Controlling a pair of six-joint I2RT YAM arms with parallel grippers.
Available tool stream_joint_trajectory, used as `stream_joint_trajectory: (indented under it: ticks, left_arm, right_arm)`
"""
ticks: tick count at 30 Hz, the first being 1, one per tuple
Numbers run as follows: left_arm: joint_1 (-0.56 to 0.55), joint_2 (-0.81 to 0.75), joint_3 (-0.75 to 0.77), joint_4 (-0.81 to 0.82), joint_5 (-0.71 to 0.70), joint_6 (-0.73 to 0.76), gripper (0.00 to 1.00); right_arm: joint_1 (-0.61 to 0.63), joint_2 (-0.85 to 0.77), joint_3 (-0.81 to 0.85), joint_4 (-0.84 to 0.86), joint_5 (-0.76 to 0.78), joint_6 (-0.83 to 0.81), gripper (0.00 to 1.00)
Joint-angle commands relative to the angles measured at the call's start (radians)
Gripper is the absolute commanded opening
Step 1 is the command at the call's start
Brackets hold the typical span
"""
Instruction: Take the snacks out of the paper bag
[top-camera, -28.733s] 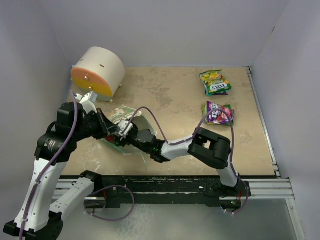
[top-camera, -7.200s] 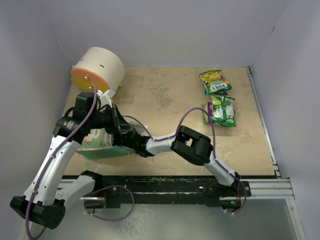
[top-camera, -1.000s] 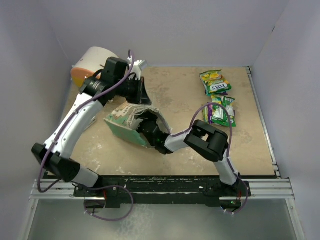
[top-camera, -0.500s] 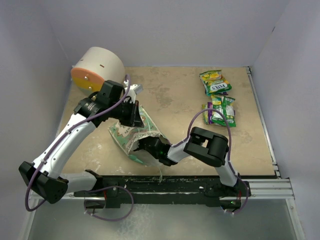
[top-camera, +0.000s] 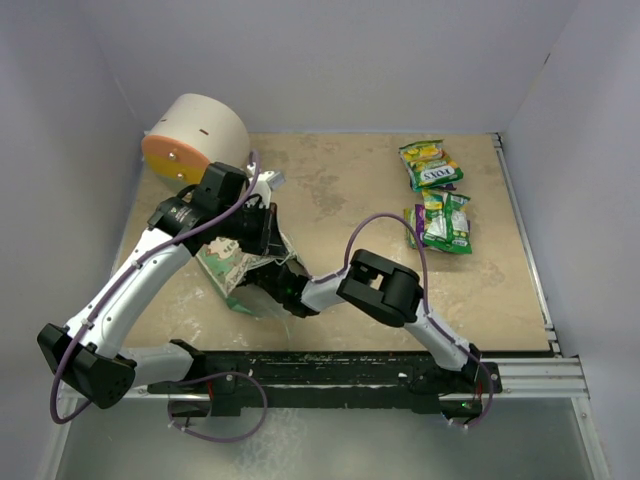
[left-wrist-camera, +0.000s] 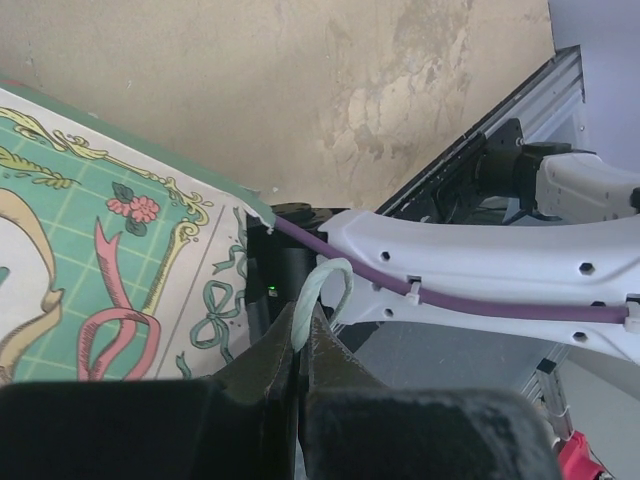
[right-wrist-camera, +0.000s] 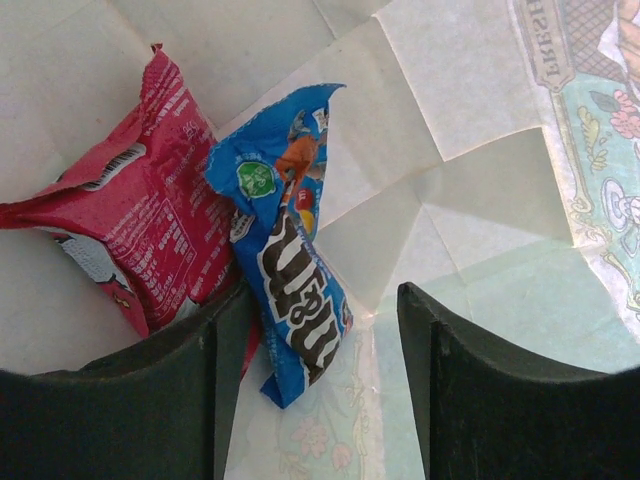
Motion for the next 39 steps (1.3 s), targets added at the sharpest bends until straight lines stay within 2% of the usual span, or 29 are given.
stream_joint_trajectory:
  ticks: [1, 9, 16, 21, 25, 30, 33, 39]
  left_arm:
    - [-0.004, 0.002, 0.026, 0.038, 0.037, -0.017, 0.00]
    - [-0.009, -0.014, 0.045, -0.029, 0.006, -0.020, 0.00]
    - [-0.008, -0.081, 0.019, -0.039, -0.017, -0.067, 0.00]
    - [-0.009, -0.082, 0.021, -0.064, -0.026, -0.068, 0.00]
    - [-0.008, -0.085, 0.037, -0.075, -0.047, -0.071, 0.00]
    - [-0.008, -0.096, 0.042, -0.085, -0.068, -0.078, 0.00]
    - [-0.008, -0.107, 0.040, -0.087, -0.084, -0.087, 0.00]
    - [-0.007, -0.116, 0.043, -0.077, -0.125, -0.106, 0.00]
  right_arm:
    - [-0.002, 0.059, 0.129, -0.044, 0.048, 0.013, 0.62]
    - [-0.046, 0.159, 0.309, -0.090, 0.093, 0.039, 0.49]
    - [-0.081, 0.200, 0.375, -0.089, 0.072, 0.002, 0.56]
    - [-0.107, 0.232, 0.439, -0.118, 0.058, 0.009, 0.54]
    - [-0.120, 0.244, 0.461, -0.117, 0.045, -0.009, 0.47]
    - [-0.138, 0.247, 0.480, -0.128, 0.030, -0.013, 0.31]
    - [-0.149, 0.244, 0.485, -0.137, 0.015, -0.014, 0.26]
    - [-0.153, 0.207, 0.461, -0.157, 0.004, -0.029, 0.06]
